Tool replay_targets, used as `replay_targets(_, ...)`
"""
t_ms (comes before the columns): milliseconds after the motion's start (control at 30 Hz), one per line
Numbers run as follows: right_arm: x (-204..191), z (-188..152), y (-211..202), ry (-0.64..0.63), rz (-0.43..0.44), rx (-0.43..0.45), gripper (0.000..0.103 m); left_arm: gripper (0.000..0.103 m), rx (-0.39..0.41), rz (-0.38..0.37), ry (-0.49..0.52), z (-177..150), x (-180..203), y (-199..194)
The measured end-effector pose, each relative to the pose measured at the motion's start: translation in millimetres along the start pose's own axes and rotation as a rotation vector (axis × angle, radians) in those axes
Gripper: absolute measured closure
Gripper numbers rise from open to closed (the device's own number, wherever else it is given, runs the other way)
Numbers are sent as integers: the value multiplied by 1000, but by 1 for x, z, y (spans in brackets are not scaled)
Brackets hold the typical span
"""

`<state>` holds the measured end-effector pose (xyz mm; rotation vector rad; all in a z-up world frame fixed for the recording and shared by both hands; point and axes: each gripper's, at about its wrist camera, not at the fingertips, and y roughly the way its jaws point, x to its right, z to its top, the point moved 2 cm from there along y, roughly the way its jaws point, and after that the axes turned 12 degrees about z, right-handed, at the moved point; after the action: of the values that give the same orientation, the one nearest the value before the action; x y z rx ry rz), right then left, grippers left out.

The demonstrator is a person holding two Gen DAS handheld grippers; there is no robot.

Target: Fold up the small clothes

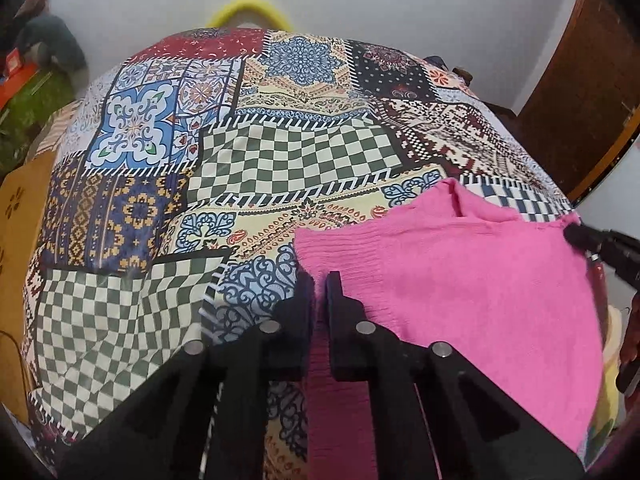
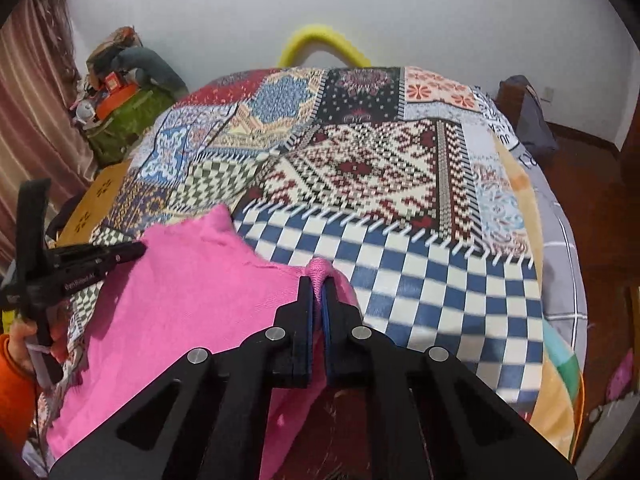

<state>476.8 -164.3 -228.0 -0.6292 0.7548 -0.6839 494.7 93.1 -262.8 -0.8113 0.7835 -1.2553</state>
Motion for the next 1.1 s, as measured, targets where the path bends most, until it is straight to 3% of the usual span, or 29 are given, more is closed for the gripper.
replay_targets(67, -4, -3, -8, 3, -2, -3, 90, 97, 4, 7, 3, -2, -3, -11)
replay_targets(133, -9, -6, -20, 8, 8, -2, 75, 97, 6, 18, 19, -7, -5, -24)
replay_targets(167, -12, -8, -27, 9, 11, 0, 64, 94, 8, 22, 29, -11, -8, -34)
replay_targets(233, -23, -15, -45, -15, 10, 20, 58, 87, 13, 20, 39, -19, -10, -50)
replay_targets(433, -53, -43, -84, -62, 26, -3, 55, 59, 37, 15, 38, -57, -27, -107)
replay_targets(633, -76, -82, -109, -66, 53, -6, 40, 46, 21, 19, 18, -107, -39, -145)
replay_targets(867, -96, -138, -101, -46, 90, -80, 40, 45, -105, -10, -8, -179, -42, -142)
replay_targets(1100, -102, -183, -69, -6, 123, -192, 40, 45, -177, -82, -47, -215, -33, -134)
